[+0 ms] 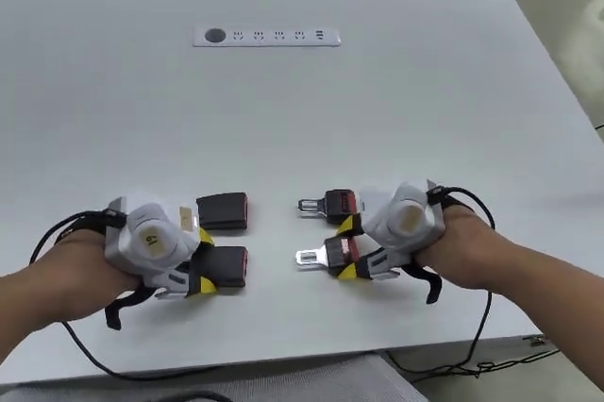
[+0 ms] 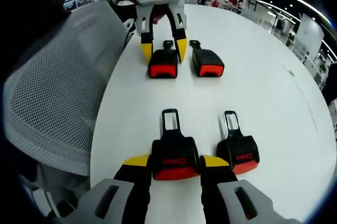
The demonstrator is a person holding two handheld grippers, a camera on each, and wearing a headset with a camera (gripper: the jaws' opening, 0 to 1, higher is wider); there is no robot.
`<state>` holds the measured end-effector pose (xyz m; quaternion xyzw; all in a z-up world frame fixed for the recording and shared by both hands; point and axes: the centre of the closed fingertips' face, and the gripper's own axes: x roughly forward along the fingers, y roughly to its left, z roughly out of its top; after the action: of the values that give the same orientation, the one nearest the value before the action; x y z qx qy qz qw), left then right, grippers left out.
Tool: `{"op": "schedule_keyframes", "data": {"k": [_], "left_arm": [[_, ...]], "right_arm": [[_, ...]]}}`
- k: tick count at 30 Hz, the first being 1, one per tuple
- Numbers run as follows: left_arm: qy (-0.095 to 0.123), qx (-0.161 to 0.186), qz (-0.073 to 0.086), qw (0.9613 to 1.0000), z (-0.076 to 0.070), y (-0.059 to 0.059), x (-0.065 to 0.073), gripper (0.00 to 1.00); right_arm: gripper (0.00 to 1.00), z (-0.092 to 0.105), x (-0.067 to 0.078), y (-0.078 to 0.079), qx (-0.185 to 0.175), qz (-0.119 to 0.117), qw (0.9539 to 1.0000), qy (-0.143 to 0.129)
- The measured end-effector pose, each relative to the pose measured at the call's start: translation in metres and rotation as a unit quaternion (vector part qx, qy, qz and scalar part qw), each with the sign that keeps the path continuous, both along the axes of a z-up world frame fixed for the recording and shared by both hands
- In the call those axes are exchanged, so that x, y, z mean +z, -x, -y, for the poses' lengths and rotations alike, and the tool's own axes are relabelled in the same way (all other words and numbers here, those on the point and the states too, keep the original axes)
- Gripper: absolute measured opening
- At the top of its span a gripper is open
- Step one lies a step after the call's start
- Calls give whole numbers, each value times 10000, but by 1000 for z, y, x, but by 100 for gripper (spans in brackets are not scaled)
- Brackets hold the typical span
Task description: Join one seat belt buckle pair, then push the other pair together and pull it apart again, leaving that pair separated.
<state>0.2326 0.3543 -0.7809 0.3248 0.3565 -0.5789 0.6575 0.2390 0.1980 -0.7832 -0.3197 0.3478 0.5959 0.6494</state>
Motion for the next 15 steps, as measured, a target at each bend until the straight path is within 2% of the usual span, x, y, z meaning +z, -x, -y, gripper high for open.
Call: {"op": "schedule_keyframes", "data": {"k": [3, 11, 15], "left_arm": [[-63, -61, 17, 10000, -2, 1, -1, 35], [-1, -121, 26, 9999, -3, 1, -2, 34], [-72, -160, 21, 9998, -2, 1, -2, 34]], "right_arm": [[33, 1, 0, 0, 10, 10, 10000, 56], [33, 1, -2, -1, -60, -7, 10000, 76], [33, 2, -3, -2, -122, -55, 9999, 42]]}}
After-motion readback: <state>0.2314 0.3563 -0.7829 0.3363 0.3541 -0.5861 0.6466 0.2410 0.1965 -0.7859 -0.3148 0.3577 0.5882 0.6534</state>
